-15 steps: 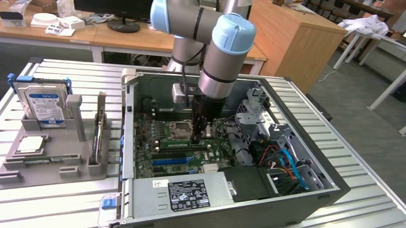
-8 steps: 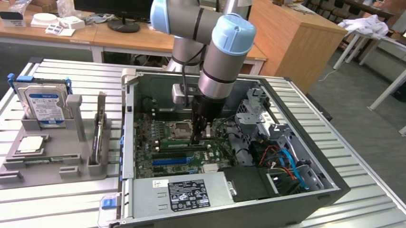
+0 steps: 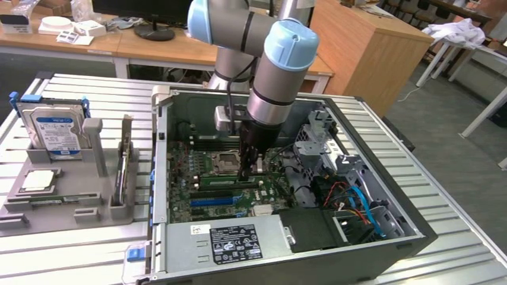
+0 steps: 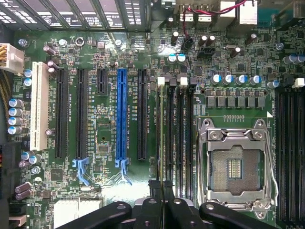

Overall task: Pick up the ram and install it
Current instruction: 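Insert the ram into the slot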

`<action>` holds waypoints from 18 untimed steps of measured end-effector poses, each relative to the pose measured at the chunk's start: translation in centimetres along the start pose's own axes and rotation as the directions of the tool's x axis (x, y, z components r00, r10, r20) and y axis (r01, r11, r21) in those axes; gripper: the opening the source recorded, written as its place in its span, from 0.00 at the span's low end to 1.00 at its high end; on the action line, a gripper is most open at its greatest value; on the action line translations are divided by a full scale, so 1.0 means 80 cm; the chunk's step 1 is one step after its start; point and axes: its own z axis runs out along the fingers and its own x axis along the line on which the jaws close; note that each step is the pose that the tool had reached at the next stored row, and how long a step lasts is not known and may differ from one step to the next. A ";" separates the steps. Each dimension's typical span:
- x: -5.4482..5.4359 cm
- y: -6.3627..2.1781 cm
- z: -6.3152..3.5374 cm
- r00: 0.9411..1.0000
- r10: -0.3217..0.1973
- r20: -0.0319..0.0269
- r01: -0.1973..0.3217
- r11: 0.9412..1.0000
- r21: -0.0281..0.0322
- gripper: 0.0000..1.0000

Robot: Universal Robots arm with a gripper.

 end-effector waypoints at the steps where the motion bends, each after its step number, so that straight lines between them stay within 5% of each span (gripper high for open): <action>1: 0.000 0.000 0.000 1.000 0.000 0.000 0.000 1.000 0.000 0.12; 7: 0.000 0.000 0.000 1.000 0.000 0.000 0.000 1.000 0.000 0.13; 11: 0.000 0.000 0.000 1.000 0.000 0.000 0.000 1.000 0.000 0.25; 18: 0.000 0.000 -0.001 1.000 0.000 0.000 0.000 1.000 0.000 0.25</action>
